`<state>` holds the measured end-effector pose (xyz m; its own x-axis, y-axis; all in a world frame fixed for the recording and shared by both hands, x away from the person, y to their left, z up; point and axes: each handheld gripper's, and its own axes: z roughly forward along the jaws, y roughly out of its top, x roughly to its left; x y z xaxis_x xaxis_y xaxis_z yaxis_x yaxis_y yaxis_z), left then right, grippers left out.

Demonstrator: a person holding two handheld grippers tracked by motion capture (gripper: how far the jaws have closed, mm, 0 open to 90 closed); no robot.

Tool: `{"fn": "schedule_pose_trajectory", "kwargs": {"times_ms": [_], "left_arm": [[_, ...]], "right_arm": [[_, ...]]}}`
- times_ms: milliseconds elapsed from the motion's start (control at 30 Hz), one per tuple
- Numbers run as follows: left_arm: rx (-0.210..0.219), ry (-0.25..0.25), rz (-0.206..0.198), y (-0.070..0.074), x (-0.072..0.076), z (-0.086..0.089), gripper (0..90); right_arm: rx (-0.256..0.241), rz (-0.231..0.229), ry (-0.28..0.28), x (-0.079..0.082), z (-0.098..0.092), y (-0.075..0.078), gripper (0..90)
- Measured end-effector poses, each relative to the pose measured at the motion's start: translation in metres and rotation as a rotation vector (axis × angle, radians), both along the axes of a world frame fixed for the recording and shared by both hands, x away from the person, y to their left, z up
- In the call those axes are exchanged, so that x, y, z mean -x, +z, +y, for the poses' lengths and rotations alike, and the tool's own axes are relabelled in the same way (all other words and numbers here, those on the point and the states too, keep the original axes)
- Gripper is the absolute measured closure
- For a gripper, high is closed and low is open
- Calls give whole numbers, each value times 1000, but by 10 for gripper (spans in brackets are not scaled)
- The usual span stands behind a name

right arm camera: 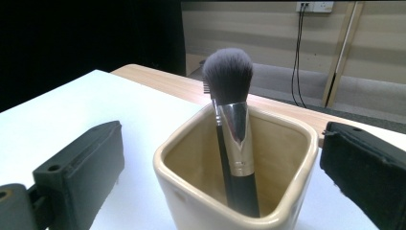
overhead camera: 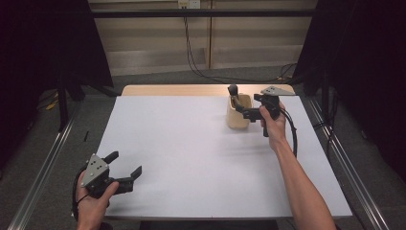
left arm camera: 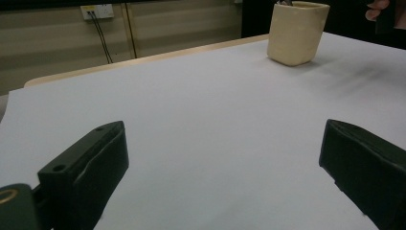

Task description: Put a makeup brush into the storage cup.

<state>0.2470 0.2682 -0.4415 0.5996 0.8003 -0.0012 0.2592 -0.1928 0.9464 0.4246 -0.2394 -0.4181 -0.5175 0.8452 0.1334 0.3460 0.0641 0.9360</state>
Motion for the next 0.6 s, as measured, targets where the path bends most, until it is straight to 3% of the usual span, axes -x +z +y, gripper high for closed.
{"fn": "schedule_pose_trajectory", "kwargs": {"times_ms": [67,167,600], "left_arm": [[0,-4,-3,0,0,0,29],[2,-7,0,0,1,0,29],[15,-13,-8,2,5,0,29]], "right_arm": [[-17,-2,12,3,0,1,12],[5,-15,-13,8,2,1,27],[18,-52,-43,39,-3,5,20]]}}
